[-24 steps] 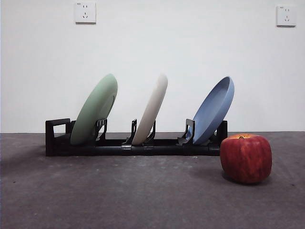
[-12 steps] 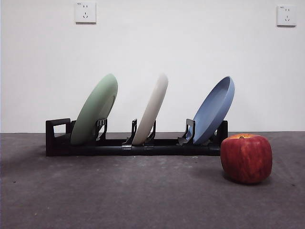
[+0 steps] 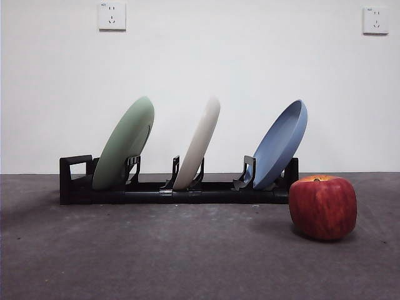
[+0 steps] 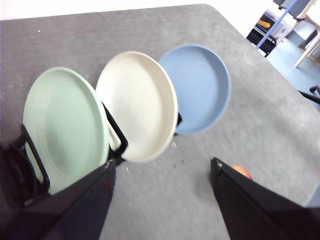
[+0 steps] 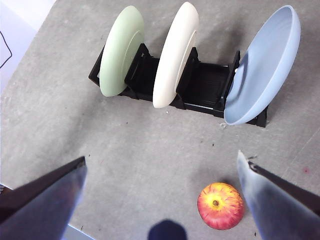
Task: Take the green plate from the plate rack,put the plate on the table,take the apple from the table,put the apple in the plate
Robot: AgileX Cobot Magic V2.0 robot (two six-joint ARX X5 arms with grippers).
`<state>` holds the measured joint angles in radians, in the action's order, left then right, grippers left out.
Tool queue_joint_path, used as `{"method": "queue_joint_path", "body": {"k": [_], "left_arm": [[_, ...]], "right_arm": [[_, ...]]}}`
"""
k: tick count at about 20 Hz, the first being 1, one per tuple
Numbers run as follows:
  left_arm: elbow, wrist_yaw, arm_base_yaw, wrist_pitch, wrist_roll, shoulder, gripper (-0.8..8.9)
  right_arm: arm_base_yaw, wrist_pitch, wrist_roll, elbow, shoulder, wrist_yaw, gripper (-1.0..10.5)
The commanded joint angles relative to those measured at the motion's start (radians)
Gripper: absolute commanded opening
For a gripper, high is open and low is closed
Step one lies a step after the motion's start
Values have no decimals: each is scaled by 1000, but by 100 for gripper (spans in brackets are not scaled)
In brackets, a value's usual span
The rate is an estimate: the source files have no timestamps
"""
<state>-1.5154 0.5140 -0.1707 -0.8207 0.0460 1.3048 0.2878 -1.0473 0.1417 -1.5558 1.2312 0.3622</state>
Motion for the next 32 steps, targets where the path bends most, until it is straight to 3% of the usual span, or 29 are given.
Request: {"method": "queue_joint_path", "body": {"k": [1, 8, 11, 15, 24, 32], "left_arm": [[-94, 1, -2, -23, 11, 101, 324], [-511, -99, -70, -174, 10, 442, 323], [-609, -190, -103, -215, 10, 534, 323], [-622, -256, -119, -237, 10, 609, 322], [-622, -254, -119, -253, 42, 743, 322], [-622, -318, -119, -220, 59, 782, 313]], "right_arm": [[2, 8, -3, -6, 4, -5, 505], [2, 6, -3, -6, 14, -24, 504], [2, 4, -3, -6, 21, -30, 504], [2, 2, -4, -6, 23, -48, 504], [2, 2, -4, -6, 24, -56, 504], [2, 0, -5, -6, 24, -58, 504]]}}
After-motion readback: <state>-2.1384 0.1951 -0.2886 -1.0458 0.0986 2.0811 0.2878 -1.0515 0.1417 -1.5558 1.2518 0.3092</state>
